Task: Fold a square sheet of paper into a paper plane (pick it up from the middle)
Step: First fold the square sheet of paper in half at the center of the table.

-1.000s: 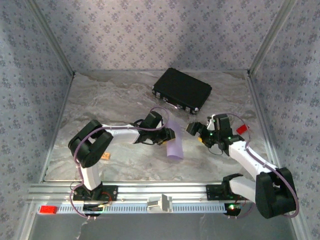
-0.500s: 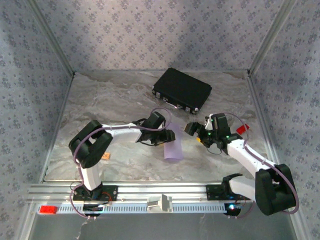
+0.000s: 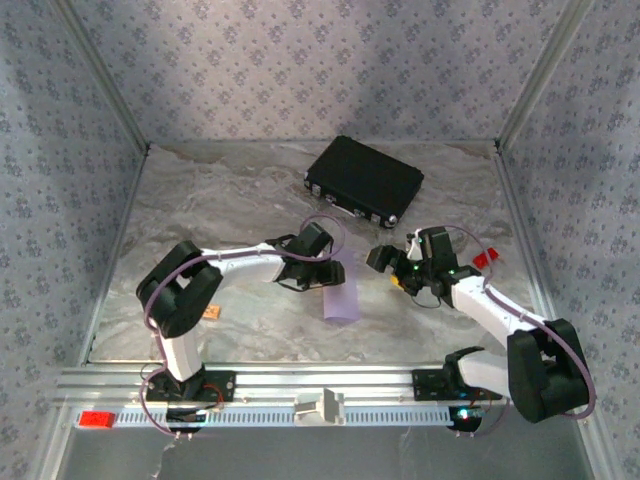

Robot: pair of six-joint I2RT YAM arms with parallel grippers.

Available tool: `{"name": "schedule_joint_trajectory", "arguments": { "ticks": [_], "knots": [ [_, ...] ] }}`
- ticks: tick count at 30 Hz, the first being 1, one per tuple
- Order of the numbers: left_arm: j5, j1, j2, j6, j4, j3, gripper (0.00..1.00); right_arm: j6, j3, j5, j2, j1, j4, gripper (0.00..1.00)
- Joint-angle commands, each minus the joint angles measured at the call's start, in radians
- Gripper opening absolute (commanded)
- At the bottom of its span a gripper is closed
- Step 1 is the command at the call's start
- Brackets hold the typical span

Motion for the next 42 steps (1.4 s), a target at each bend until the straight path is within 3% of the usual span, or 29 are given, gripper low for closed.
{"name": "schedule_joint_trajectory", "arguments": {
  "ticks": [1, 21, 35, 42],
  "knots": [
    [-0.024, -0.007, -0.031, 0.028, -0.042, 0.025, 0.56, 0.002, 0.035, -0.013, 0.008, 0.006, 0.007, 0.99],
    [0.01, 0.008, 0.036, 0.072, -0.082, 0.037, 0.5, 0.006, 0.031, -0.046, 0.047, 0.02, 0.037, 0.95],
    [-0.018, 0.017, 0.031, 0.046, -0.057, -0.005, 0.43, 0.001, 0.037, -0.074, 0.082, 0.057, 0.056, 0.78],
    [-0.036, 0.018, 0.014, 0.022, -0.019, -0.046, 0.44, 0.006, 0.048, -0.063, 0.095, 0.067, 0.045, 0.77]
  ]
}}
